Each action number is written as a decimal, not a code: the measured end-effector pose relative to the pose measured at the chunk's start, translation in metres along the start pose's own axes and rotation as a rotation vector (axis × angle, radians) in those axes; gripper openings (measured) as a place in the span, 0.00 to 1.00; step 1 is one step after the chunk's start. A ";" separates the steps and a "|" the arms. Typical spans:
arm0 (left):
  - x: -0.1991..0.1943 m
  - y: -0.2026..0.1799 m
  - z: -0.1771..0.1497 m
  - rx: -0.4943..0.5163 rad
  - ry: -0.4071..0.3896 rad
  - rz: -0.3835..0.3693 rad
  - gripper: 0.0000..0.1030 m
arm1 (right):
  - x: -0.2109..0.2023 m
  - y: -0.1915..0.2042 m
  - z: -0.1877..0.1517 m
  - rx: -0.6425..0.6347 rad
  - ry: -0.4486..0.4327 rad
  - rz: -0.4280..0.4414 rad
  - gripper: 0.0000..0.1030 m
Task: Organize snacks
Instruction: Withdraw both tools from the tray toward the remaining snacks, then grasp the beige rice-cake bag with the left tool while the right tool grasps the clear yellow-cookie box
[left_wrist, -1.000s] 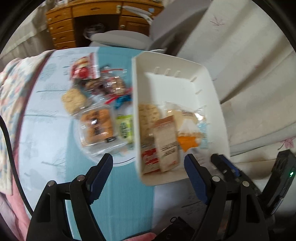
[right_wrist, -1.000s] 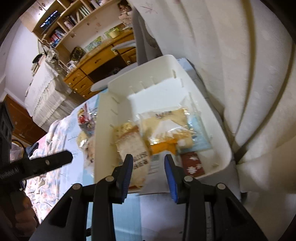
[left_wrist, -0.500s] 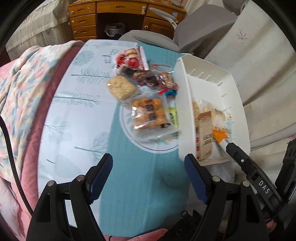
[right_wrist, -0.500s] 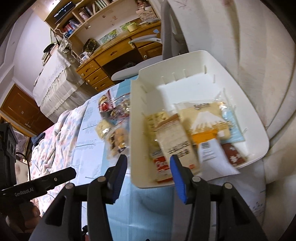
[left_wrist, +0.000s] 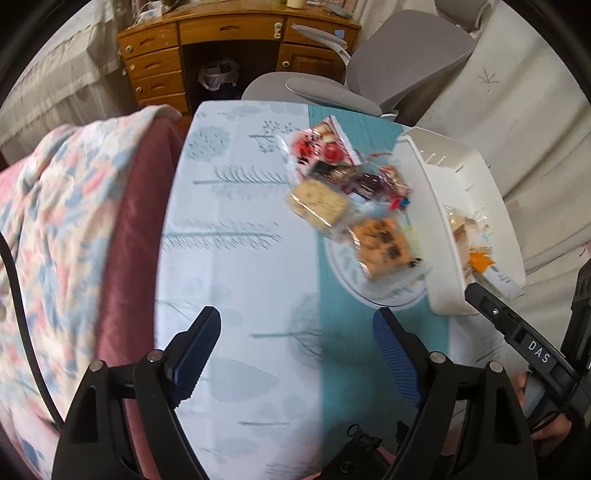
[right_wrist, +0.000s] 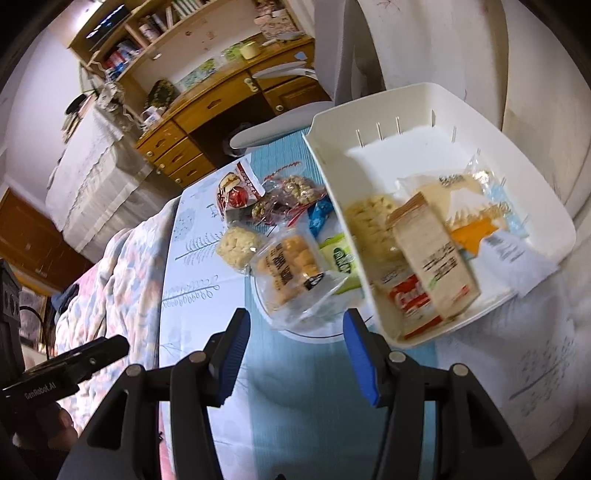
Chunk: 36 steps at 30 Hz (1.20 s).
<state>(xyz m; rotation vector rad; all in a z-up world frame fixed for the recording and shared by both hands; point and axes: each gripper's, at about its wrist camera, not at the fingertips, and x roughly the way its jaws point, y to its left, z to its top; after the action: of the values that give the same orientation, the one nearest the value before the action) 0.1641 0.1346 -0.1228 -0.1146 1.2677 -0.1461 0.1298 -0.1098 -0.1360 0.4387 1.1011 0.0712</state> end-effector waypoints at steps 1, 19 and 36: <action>0.000 0.006 0.003 0.011 -0.001 -0.001 0.81 | 0.001 0.004 -0.001 0.011 -0.003 -0.004 0.51; 0.077 0.021 0.085 0.251 0.033 -0.039 0.85 | 0.041 0.039 -0.010 0.014 -0.030 -0.095 0.70; 0.172 -0.037 0.107 0.320 0.123 -0.041 0.85 | 0.104 0.070 -0.006 -0.488 -0.020 -0.268 0.72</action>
<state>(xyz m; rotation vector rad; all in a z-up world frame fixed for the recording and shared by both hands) 0.3151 0.0685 -0.2467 0.1454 1.3492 -0.3939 0.1833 -0.0160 -0.1994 -0.1454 1.0711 0.0958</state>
